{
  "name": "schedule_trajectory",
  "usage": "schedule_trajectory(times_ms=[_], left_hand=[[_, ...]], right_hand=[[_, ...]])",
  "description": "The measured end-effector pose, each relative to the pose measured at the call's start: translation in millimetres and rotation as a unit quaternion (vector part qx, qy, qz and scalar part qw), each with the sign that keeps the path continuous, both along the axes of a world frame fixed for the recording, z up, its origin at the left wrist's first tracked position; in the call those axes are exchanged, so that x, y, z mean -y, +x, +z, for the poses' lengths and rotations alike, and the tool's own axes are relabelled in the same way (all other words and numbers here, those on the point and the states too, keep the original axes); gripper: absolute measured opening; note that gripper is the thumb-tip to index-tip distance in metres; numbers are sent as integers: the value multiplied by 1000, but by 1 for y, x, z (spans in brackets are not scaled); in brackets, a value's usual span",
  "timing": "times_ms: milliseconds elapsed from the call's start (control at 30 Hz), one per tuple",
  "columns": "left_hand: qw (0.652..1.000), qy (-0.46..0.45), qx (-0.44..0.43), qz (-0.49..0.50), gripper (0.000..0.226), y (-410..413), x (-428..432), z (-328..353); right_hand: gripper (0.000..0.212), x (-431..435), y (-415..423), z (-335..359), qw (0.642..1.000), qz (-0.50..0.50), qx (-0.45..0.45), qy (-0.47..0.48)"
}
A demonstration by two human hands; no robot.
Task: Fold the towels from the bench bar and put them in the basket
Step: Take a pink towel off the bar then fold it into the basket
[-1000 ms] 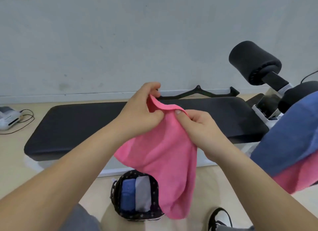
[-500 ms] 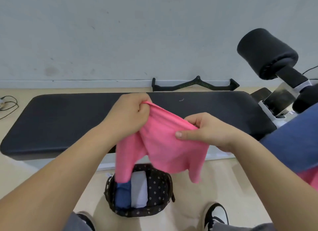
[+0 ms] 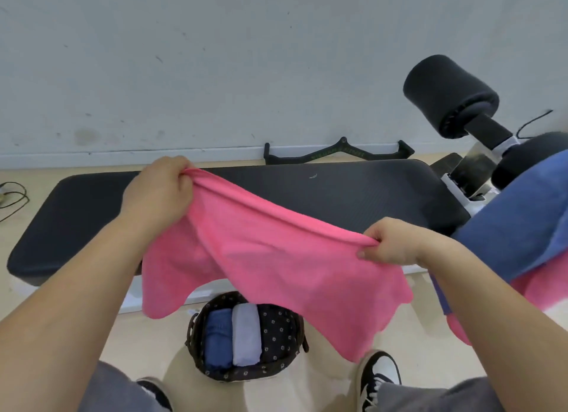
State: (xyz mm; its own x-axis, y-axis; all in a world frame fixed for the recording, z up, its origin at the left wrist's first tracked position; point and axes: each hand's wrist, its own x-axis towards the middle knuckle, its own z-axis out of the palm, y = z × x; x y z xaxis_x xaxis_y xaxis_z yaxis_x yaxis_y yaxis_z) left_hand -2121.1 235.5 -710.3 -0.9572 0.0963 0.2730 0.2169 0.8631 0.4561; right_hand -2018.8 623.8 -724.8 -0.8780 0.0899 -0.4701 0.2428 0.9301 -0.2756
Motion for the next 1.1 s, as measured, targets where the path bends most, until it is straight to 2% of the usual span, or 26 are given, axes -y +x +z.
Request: schedule_trajectory(times_ms=[100,167,267,400,533,600,700,767,867,933,1100], left_hand=[[992,-64,109,-10,38,6,9,-16],[988,-76,138,0,38,11,13,-22],[986,-84,138,27,35,14,18,-23],[986,-88,109,85,37,11,31,-19],[988,-35,87,119,38,5,38,-22],[988,25,91,121,37,1,34,-26],[954,217,145,146,40,-12,26,-29],[933,280,154,163,43,-25,25,-32],[955,223,107,166,34,-40,24,-36],[966,191,68,159,34,-50,23,-38],[972,176,32,152,33,-82,27,-49]], right_hand=[[19,-15,10,-5,984,-103,-144,-12],[16,-18,16,-4,960,-182,-207,-56],[16,-17,23,0,909,-273,-287,-126],[9,-7,23,6,854,-297,-403,-140],[24,9,3,1,834,-305,-428,-170],[22,17,-14,-7,822,-345,-408,-197],[16,25,-44,-19,838,-349,-382,-172],[16,24,-67,-23,857,-335,-371,-121],[6,15,-100,-28,884,-304,-355,-9],[8,10,-119,-34,896,-284,-340,42],[9,10,-160,-43,897,-239,-363,74]])
